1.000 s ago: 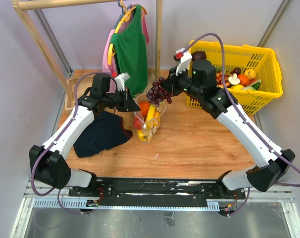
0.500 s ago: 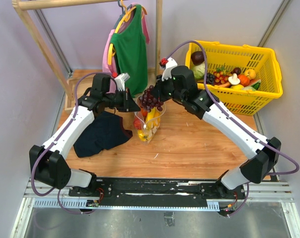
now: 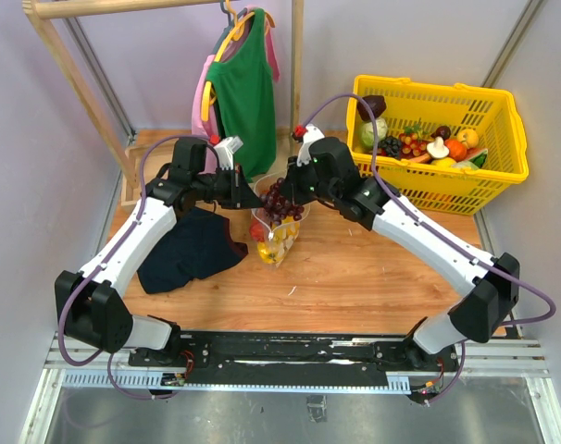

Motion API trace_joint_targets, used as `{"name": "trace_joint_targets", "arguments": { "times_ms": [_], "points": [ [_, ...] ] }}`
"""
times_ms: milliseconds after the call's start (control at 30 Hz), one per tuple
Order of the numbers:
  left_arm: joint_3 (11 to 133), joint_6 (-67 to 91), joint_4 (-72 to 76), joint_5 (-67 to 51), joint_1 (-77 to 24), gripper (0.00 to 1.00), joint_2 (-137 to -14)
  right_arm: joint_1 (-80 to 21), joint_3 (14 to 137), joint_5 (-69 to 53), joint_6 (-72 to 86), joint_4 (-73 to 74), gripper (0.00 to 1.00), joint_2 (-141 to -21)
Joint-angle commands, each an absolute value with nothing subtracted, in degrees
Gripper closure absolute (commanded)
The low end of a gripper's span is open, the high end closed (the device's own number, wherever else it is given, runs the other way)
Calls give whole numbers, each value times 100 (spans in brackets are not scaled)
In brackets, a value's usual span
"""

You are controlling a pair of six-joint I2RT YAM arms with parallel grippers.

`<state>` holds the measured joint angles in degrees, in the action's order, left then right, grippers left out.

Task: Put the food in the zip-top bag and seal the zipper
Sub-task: Place the fake fruit in the zipper food storage bag.

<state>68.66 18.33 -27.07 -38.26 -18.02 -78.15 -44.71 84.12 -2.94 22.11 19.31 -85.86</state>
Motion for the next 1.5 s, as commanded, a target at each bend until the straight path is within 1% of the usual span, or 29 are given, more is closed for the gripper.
{"name": "trace_joint_targets", "arguments": {
  "times_ms": [0, 67, 200, 333, 467, 567, 667, 833, 1100, 1467],
  "points": [
    [6838, 1862, -2583, -3968, -1764, 100, -7655, -4587, 8288, -448, 2446, 1856, 99, -8631],
    [6833, 1859, -2582, -3967, -1765, 100, -7654, -4590, 8308, -429, 2452, 1866, 98, -8711],
    [6835, 1856, -2579, -3973, -1765, 100, -7655, -4589, 8366, -219, 2415, 1805, 87, -8879],
    [6825, 1850, -2575, -3968, -1767, 100, -7642, -4592, 8613, -65, 2314, 1830, 80, -9189],
    [6820, 1852, -2577, -3974, -1762, 100, -7642, -4586, 8771, 62, 2232, 1822, 66, -9370],
    [6809, 1851, -2563, -3979, -1765, 100, -7629, -4579, 8859, 228, 2098, 1771, 52, -9337],
    [6809, 1859, -2562, -3968, -1766, 100, -7628, -4580, 8869, 409, 1932, 1759, 49, -9217],
    [6811, 1859, -2560, -3973, -1762, 100, -7629, -4571, 8691, 705, 1671, 1791, 47, -8862],
    [6804, 1858, -2564, -3972, -1761, 100, -7638, -4473, 8326, 1053, 1352, 2184, 41, -8340],
    [6814, 1861, -2566, -3965, -1756, 100, -7647, -4293, 7622, 1351, 1387, 2567, 39, -8360]
  ]
}}
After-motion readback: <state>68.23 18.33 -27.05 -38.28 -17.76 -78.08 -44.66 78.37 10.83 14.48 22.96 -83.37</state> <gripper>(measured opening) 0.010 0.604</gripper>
